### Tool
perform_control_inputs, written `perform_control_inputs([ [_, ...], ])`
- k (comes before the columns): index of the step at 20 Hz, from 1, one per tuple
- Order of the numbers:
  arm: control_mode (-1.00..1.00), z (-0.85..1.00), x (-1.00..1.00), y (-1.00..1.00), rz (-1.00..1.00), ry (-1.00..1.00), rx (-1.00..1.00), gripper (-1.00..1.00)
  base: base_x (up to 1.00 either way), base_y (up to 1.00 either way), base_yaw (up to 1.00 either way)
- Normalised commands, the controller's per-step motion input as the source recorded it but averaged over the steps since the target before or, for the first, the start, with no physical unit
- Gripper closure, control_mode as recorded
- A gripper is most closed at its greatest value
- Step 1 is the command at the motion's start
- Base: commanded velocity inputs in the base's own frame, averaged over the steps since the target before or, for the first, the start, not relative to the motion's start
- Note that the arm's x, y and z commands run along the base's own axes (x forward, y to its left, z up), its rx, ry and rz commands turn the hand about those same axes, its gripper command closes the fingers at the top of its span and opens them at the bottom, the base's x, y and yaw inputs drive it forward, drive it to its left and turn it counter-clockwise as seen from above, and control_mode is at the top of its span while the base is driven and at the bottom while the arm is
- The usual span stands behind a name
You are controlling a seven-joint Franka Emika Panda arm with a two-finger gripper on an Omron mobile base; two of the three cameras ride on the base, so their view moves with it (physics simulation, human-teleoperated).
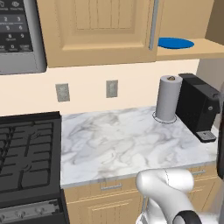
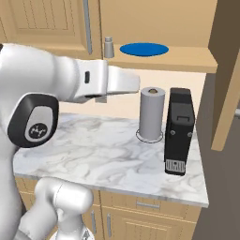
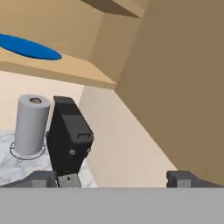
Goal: The dining table condiment station is running low on shaker. Refill the condiment station by opening the cabinet and taking the shaker from the cabinet and placing it on the dining table.
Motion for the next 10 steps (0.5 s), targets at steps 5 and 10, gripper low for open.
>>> perform_control_inputs([
  [5,-1.0,0.19,0.0,1.0,0.15,-0.41,0.17,-1.0,0.0,0.0,0.0],
  [10,-1.0,0.36,0.04,1.0,0.15,-0.3,0.24,-1.0,0.0,0.0,0.0],
])
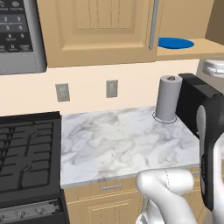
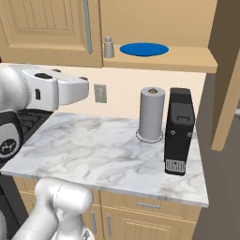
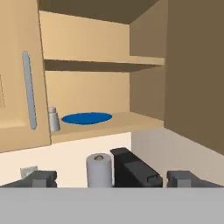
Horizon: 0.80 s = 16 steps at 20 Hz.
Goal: The dining table condiment station is running low on shaker. Refill the condiment station by opening the cabinet and taking the shaker from the cabinet and placing it on the dining table.
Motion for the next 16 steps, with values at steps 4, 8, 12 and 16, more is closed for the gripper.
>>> perform_control_inputs([
  [4,-1.0,0.5,0.23,0.9,0.24,-0.15,0.34,-1.0,0.0,0.0,0.0],
  [8,-1.0,0.62,0.32,0.58,0.35,-0.02,0.39,-1.0,0.0,0.0,0.0],
  [12,-1.0,0.45,0.24,0.32,0.37,0.0,0.32,-1.0,0.0,0.0,0.0],
  [16,-1.0,0.2,0.21,0.01,0.27,0.02,0.14,-1.0,0.0,0.0,0.0],
])
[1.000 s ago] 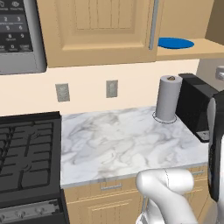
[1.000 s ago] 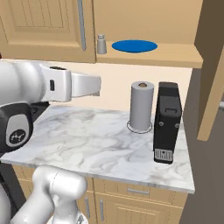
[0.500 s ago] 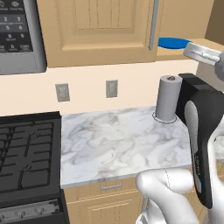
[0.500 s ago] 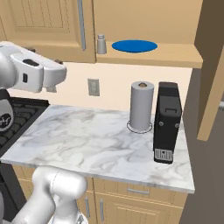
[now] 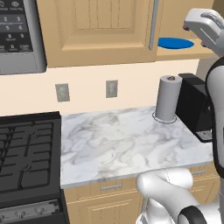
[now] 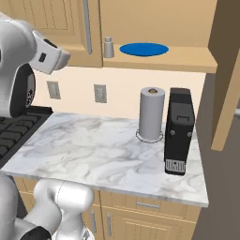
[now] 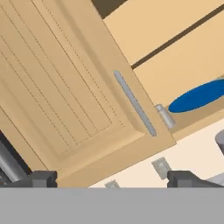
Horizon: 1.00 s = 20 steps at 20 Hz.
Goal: The dining table condiment station is running low on shaker. Refill the condiment station by opening the cabinet and taking the shaker from the cabinet and placing it on the dining table.
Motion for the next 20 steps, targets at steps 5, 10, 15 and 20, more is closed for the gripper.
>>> perform_control_inputs([
  [5,-1.0,0.02,0.34,0.01,0.15,0.0,0.01,-1.0,0.0,0.0,0.0],
  [10,-1.0,-0.04,0.5,0.04,0.03,0.0,0.0,-1.0,0.0,0.0,0.0],
  [15,-1.0,-0.05,0.45,0.0,0.0,0.0,0.0,-1.0,0.0,0.0,0.0],
  [20,-1.0,-0.11,0.37,0.0,-0.02,-0.02,0.0,-1.0,0.0,0.0,0.0],
])
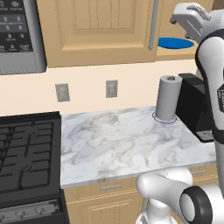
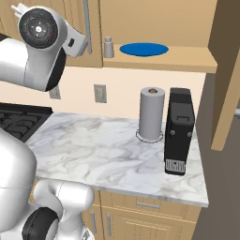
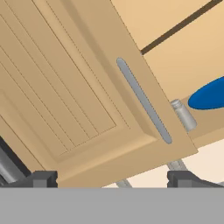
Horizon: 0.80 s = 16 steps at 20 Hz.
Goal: The dining table condiment station is running low on shaker. Refill the condiment station by opening the cabinet and taking the shaker from the cabinet and placing it on the dining table.
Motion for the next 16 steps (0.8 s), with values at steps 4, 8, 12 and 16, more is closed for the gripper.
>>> perform_control_inputs([
  [4,-1.0,-0.24,0.45,0.0,-0.01,-0.02,0.0,-1.0,0.0,0.0,0.0],
  [8,-1.0,-0.23,0.51,0.0,-0.01,0.0,0.0,-1.0,0.0,0.0,0.0],
  [12,-1.0,-0.16,0.55,-0.01,0.0,0.0,0.0,-1.0,0.0,0.0,0.0],
  [16,-1.0,-0.06,0.55,-0.05,0.0,0.0,0.0,-1.0,0.0,0.0,0.0],
])
